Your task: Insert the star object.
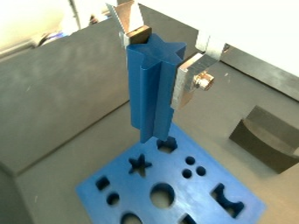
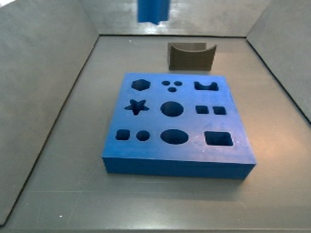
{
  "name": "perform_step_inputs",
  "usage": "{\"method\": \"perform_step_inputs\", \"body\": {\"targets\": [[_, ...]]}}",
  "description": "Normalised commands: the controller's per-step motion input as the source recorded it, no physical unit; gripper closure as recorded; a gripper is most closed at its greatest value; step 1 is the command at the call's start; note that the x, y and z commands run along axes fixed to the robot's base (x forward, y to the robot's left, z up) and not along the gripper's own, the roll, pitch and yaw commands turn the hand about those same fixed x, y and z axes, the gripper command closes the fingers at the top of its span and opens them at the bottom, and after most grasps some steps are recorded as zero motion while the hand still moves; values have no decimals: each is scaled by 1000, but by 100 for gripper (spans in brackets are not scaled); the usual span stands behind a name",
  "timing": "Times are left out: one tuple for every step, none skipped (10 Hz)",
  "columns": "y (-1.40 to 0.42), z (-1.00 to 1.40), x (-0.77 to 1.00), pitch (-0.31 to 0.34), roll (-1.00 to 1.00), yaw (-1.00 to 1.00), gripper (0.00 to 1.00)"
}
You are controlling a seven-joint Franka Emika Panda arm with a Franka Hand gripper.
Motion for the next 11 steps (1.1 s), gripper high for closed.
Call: {"method": "perform_step_inputs", "body": {"targets": [[200, -951, -317, -49, -47, -903, 100], [200, -951, -317, -49, -44, -903, 100], [186, -963, -331, -46, -49, -883, 100], [-57, -883, -351, -151, 0, -700, 100], [-440, -649, 0, -319, 36, -217, 100], [-417, -583, 0, -347, 47, -20, 100], [-106, -631, 0, -274, -26, -71, 100], [0, -640, -31, -266, 0, -311, 100], [0, -623, -189, -196, 174, -389, 100], [-66, -600, -149, -159, 211, -360, 100], [-49, -429, 0, -151, 81, -357, 100]]}}
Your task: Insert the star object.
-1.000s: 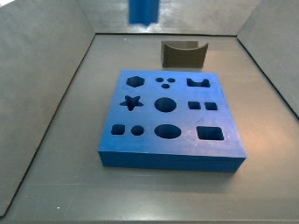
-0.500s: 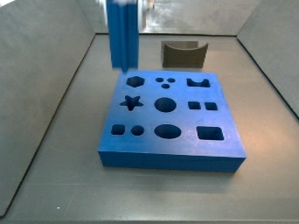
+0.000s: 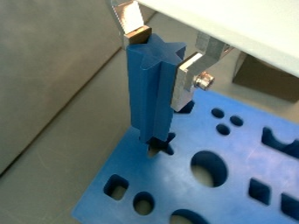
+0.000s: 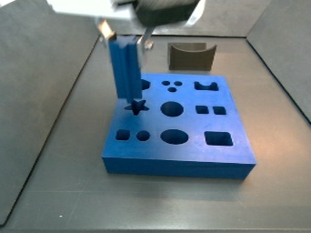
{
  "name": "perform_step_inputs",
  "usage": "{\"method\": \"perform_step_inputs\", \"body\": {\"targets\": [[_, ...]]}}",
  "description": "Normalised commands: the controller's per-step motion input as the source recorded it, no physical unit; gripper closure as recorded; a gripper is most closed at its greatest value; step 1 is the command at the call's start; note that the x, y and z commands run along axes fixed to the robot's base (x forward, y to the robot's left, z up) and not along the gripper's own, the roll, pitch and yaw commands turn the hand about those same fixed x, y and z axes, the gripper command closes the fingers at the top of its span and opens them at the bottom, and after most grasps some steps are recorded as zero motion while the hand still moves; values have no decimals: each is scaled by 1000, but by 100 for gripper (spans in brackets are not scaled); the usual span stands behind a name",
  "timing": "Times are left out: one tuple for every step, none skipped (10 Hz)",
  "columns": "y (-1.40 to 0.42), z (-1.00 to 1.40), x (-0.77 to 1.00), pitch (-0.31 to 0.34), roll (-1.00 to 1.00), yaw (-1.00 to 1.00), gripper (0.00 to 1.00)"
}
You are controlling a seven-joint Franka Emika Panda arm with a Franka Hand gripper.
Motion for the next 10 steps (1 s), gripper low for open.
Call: {"method": "perform_step_inputs", "body": {"targets": [[0, -406, 131, -57, 0, -226, 100], [0, -377, 283, 0, 4, -157, 100], [0, -311, 240, 0, 46, -120, 100], [43, -289, 106, 6, 84, -34, 100], [66, -346, 0, 0, 96, 0, 100], [46, -420, 0, -19, 100, 31, 100], [74, -477, -160, -114, 151, 157, 100], [26, -566, -143, -163, 133, 206, 100], [0, -631, -109, -170, 107, 94, 100], [-140, -503, -360, -247, 90, 0, 100]]}}
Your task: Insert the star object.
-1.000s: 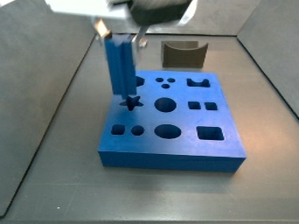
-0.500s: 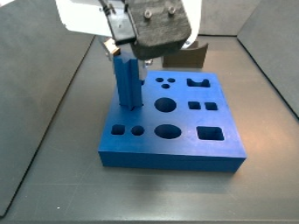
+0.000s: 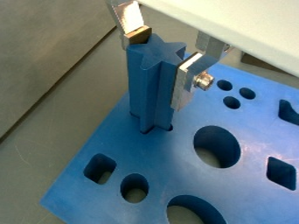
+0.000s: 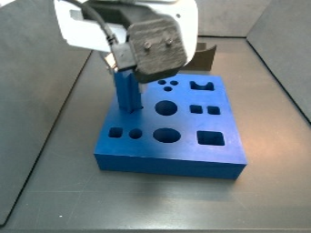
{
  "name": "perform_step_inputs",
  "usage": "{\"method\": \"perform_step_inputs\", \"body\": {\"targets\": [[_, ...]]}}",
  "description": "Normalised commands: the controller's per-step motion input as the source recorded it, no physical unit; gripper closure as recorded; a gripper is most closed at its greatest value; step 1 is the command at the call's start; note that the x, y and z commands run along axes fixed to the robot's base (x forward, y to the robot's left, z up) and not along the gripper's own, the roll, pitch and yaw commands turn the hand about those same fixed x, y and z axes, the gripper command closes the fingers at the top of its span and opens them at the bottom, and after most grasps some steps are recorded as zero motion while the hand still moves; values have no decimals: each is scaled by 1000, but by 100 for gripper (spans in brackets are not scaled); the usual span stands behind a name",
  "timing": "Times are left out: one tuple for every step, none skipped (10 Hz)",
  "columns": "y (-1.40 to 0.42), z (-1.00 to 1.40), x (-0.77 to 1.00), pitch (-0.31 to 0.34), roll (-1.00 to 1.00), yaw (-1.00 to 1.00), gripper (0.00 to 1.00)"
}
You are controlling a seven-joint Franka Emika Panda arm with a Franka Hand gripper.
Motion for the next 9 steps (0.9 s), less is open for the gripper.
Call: {"method": "perform_step_inputs", "body": {"targets": [[-166, -451, -403, -271, 89, 31, 100], [-214, -397, -429, -299, 84, 77, 100], [-191, -406, -354, -284, 50, 97, 100], [-186, -471, -309, -283, 104, 180, 100], [-263, -486, -329, -300, 147, 226, 100], [-143, -331, -189, -256, 0, 117, 100], [0, -109, 0, -93, -49, 0, 100], [-11, 0, 0, 0, 14, 0, 100], [0, 0, 0, 0, 0, 0, 100]]}}
